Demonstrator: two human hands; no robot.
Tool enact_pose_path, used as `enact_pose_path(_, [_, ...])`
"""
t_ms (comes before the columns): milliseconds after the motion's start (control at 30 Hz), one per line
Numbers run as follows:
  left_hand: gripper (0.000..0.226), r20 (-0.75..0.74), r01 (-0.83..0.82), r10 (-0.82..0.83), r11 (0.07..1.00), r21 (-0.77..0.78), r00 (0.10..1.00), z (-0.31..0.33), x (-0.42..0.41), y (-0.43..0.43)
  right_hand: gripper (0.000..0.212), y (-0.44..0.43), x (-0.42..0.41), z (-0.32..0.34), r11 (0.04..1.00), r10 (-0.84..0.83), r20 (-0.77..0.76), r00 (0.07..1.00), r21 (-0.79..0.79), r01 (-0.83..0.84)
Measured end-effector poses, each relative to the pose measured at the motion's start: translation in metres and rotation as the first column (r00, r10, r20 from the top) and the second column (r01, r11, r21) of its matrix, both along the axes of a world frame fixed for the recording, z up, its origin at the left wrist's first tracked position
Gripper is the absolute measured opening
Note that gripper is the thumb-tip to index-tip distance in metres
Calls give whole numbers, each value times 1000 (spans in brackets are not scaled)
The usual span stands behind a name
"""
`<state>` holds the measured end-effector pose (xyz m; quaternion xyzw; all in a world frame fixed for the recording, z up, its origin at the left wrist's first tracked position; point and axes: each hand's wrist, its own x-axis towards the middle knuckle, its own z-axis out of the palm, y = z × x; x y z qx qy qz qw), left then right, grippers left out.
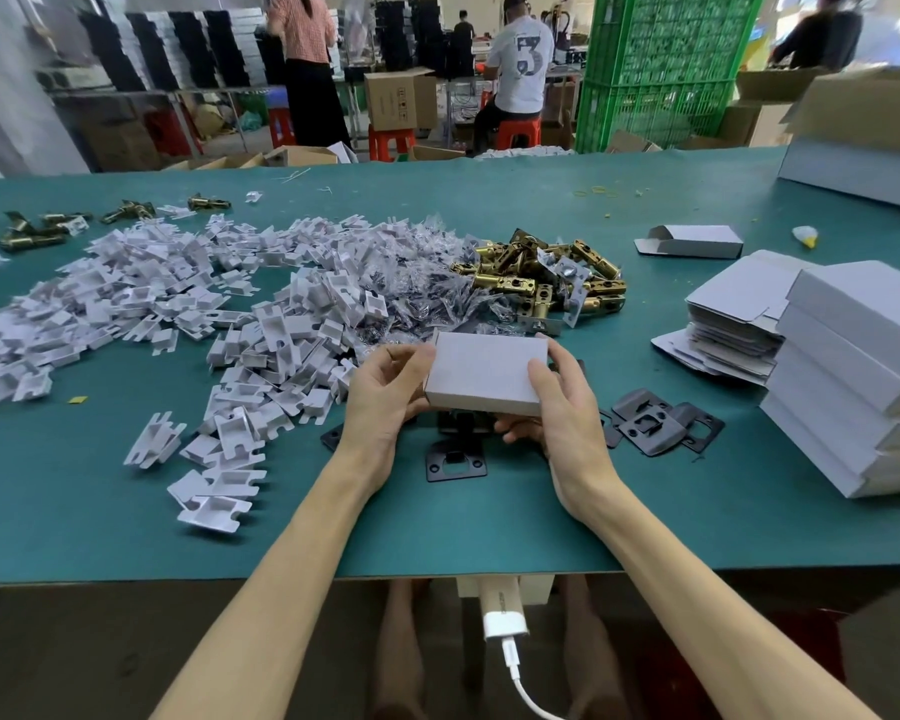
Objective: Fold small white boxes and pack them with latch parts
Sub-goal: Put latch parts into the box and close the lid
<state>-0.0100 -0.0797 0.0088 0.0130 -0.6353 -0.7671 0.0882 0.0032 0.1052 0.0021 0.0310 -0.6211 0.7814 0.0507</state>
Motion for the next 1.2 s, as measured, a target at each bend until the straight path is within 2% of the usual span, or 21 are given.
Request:
enact_pose_path(167, [42, 25, 79, -79, 997, -10, 997, 1, 1, -1, 48, 1, 1, -1, 998, -29, -33, 999, 50, 30])
enact_pose_path(367, [51, 94, 115, -123, 990, 84, 988, 1, -1, -2, 51, 2, 1, 0, 999, -29, -61, 998, 45, 31])
enact_pose_path(767, [17, 52, 124, -129, 988, 91, 990, 1, -1, -1, 56, 2, 2, 0, 999, 0, -81, 997, 52, 5])
enact_pose_path(1000, [22, 66, 65, -74, 990, 127, 995, 1, -1, -1, 58, 2, 2, -1, 994, 50, -120, 991, 101, -37])
enact_pose_path(1200, [24, 51, 41, -46, 996, 83, 998, -1, -3, 0, 58, 1, 3, 0, 991, 65, -142, 988, 127, -47])
